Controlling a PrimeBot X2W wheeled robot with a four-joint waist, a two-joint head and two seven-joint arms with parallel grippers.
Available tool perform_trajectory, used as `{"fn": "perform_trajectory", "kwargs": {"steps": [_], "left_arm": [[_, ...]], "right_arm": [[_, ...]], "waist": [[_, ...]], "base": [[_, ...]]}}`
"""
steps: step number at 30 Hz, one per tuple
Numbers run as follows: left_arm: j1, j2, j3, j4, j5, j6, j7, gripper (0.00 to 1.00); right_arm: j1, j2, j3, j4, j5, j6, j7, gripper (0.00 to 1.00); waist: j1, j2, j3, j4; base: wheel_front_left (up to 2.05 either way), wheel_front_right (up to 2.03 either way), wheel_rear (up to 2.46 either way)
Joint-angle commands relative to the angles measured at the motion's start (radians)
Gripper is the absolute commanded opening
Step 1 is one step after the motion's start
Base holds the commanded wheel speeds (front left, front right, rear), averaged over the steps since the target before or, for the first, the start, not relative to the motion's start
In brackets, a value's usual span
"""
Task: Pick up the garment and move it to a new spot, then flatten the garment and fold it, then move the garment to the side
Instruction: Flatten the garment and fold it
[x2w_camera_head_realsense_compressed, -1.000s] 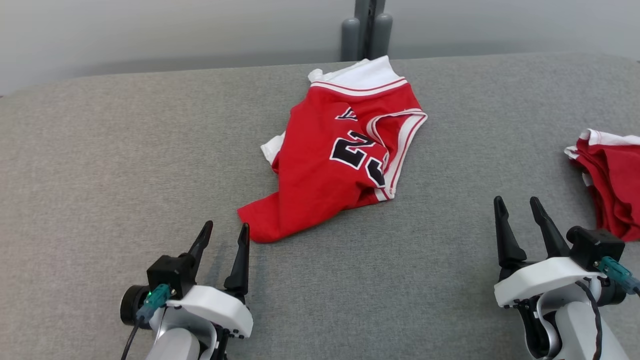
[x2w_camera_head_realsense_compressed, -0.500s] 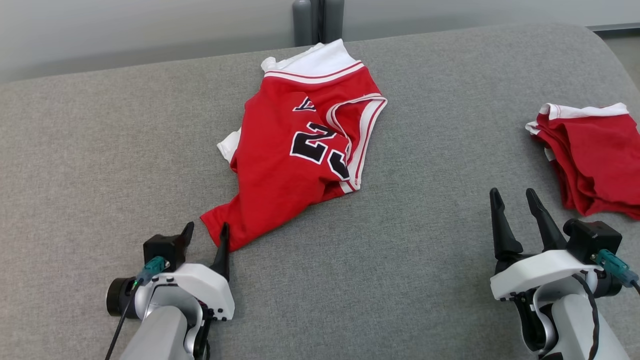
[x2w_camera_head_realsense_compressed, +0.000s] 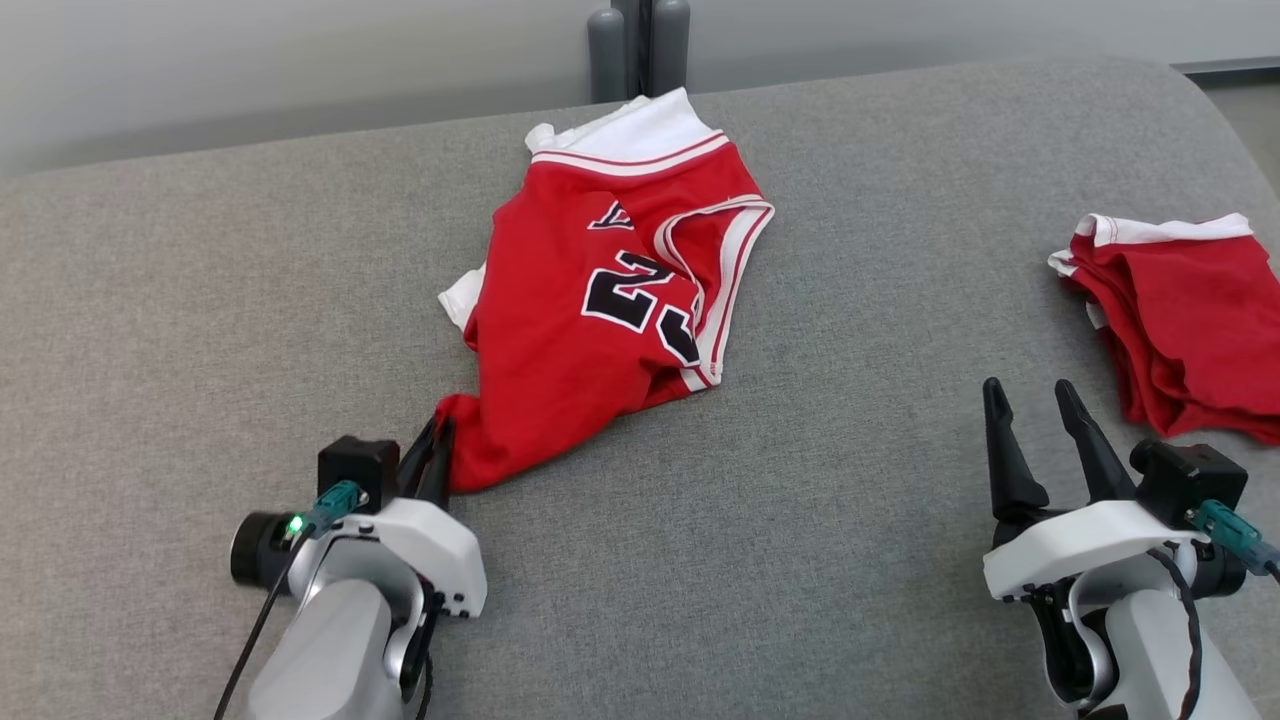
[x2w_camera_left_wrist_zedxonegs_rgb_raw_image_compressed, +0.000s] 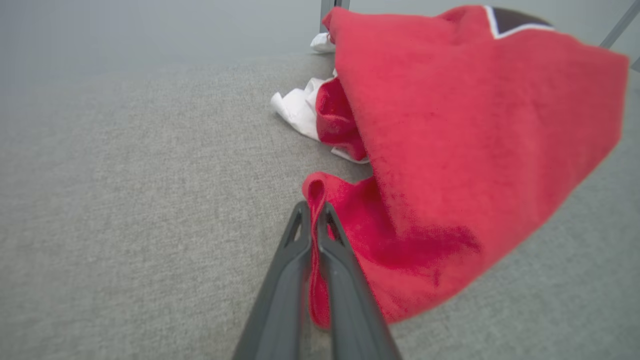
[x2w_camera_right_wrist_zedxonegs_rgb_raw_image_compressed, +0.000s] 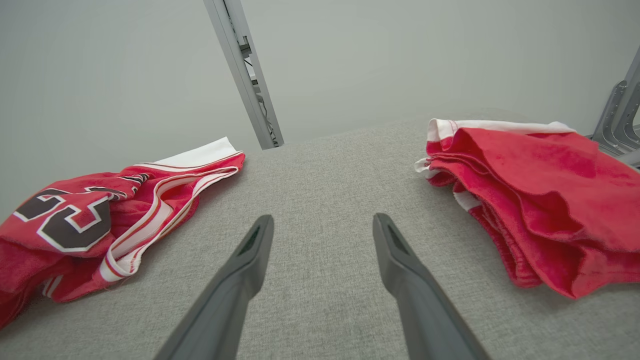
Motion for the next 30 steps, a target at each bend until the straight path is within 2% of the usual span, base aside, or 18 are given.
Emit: {"fn": "perform_trajectory", "kwargs": {"steps": [1,8,15,25,30], "left_arm": [[0.005,0.004,0.005,-0.038,0.014,0.006,0.0,0.0],[0.018,0.003,0.029,-0.318,0.088,-0.017,0.0,0.0],[-0.069,0.003,-0.062,-0.546,0.105,-0.053,0.0,0.0],[-0.3,0.003,-0.231,-0.611,0.043,-0.022,0.0,0.0],[-0.437,0.005,-0.261,-0.57,0.012,0.039,0.0,0.0]], "right_arm": [[0.004,-0.004,-0.008,0.003,0.005,0.0,-0.005,1.0],[0.018,-0.004,-0.019,0.017,0.028,0.0,-0.005,1.0],[0.034,-0.004,-0.022,0.026,0.044,0.0,-0.005,1.0],[0.05,-0.004,-0.018,0.033,0.077,0.0,-0.005,1.0],[0.04,-0.004,-0.012,0.028,0.088,0.0,-0.005,1.0]], "waist": [[0.0,-0.0001,-0.009,0.003],[0.0,-0.0001,-0.048,0.01],[0.0,-0.0001,-0.086,0.019],[0.0,-0.0001,-0.097,0.019],[0.0,-0.0001,-0.076,0.017]], "base": [[0.0,0.0,0.0],[0.0,0.0,0.0],[0.0,0.0,0.0],[0.0,0.0,0.0],[0.0,0.0,0.0]]}}
